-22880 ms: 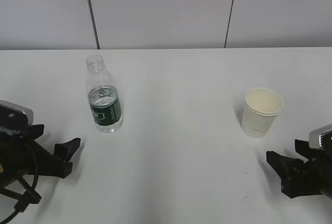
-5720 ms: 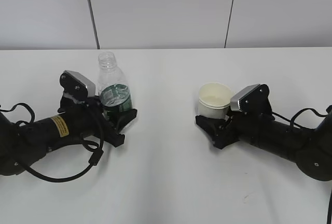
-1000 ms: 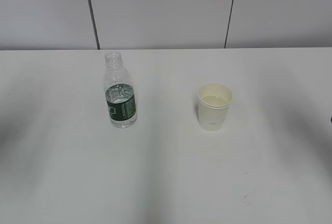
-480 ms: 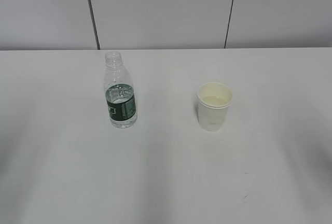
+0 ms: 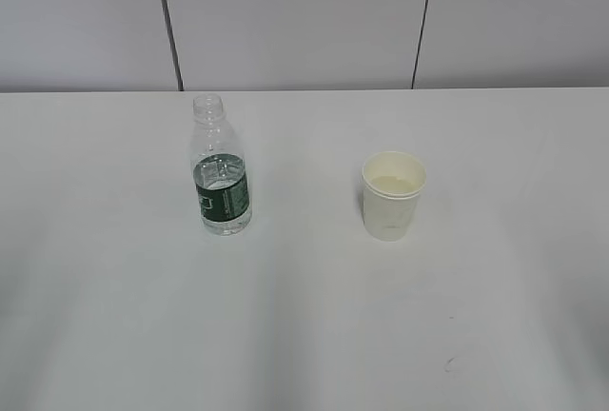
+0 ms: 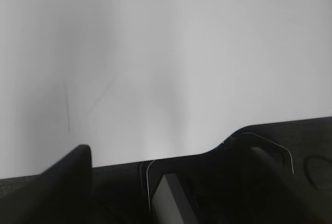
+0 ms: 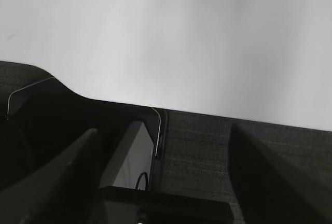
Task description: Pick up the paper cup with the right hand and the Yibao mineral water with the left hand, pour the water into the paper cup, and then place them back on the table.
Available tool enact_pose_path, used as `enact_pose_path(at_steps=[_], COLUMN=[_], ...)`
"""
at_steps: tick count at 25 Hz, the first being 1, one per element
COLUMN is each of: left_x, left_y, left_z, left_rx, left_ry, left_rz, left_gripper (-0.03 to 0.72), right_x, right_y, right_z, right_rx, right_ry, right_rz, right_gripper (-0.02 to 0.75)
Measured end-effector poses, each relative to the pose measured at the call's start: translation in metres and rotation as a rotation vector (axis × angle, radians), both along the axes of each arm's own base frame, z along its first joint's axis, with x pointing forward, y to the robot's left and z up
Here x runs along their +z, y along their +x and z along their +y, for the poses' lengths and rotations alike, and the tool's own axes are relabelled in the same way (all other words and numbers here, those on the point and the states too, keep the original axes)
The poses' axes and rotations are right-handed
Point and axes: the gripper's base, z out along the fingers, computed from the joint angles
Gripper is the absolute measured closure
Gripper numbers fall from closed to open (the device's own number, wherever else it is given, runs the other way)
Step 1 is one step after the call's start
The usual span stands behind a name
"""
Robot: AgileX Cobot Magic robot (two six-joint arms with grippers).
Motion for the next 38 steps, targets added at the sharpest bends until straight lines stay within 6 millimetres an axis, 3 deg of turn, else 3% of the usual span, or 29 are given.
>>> enact_pose_path(at_steps=[13,25,29,38], left_x=[0.017,0.025,0.025,0.024], left_y=[-0.033,-0.096,-0.099,-0.099], left_z=[0.001,0.003,0.004,0.004], left_rx=[0.0,-0.003,-0.003,-0.003], left_ry=[-0.012,-0.026,-0.026,-0.025], left_rz=[-0.238,-0.62,-0.633,-0.635], left_gripper=[0.146,0.146,0.146,0.146], right_x=[0.025,0.034,0.034,0.033], right_y=[-0.045,-0.097,-0.109,-0.11], right_z=[-0.001,-0.002,-0.002,-0.002], right_rx=[0.001,0.002,0.002,0.001], right_ry=[0.006,0.011,0.013,0.009], right_rz=[-0.328,-0.67,-0.745,-0.75], right_gripper=[0.152,0.153,0.152,0.153])
